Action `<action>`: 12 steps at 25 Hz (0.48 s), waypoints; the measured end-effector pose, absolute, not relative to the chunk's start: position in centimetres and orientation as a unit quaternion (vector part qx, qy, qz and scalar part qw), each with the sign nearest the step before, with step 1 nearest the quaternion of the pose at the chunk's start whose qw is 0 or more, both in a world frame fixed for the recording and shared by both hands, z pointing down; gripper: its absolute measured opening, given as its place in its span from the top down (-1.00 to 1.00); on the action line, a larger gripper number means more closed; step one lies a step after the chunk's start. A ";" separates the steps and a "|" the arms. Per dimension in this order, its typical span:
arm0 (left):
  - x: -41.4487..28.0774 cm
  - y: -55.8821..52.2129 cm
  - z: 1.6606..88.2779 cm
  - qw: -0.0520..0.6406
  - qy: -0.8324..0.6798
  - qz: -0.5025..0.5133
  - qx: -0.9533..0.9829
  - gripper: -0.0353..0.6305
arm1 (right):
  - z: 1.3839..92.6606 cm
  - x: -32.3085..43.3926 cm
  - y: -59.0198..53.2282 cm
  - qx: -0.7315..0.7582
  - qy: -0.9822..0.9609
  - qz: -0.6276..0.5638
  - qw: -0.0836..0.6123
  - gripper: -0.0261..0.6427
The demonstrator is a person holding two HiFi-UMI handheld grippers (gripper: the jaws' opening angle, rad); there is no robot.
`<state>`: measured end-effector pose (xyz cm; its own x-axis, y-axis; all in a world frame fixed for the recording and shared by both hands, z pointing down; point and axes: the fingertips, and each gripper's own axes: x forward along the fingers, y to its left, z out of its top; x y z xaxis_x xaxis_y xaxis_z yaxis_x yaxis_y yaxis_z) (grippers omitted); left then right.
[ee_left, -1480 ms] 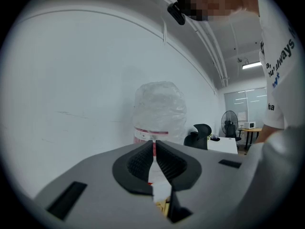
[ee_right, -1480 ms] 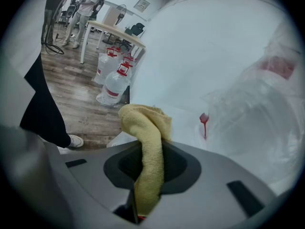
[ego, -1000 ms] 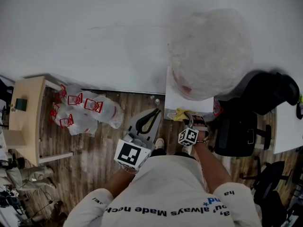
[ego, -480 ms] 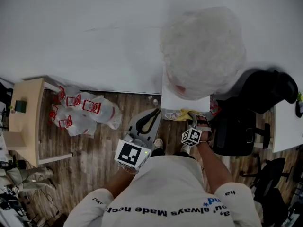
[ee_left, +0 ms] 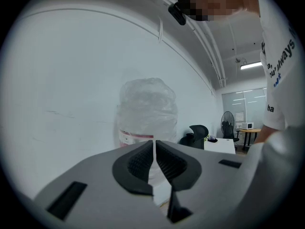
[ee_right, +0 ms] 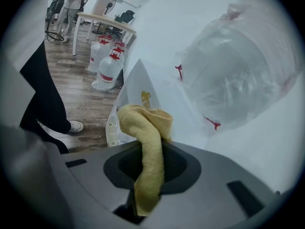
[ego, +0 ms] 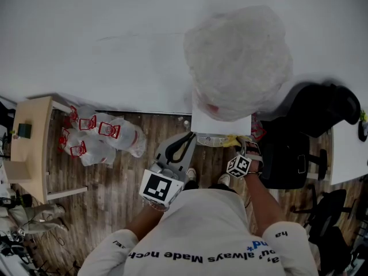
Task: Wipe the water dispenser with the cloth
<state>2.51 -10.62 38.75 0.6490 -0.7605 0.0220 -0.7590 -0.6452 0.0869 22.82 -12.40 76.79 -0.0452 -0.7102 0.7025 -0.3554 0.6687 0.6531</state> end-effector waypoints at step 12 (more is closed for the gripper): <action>2.4 -10.7 39.1 0.047 -0.425 -0.008 0.904 0.78 | 76.3 23.3 -10.5 0.403 -0.716 -0.116 0.557 0.69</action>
<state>2.44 -10.67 39.08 0.6378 -0.7698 0.0260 -0.7683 -0.6334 0.0921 23.34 -10.53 76.29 -0.0536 -0.7072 0.7049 -0.4486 0.6478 0.6158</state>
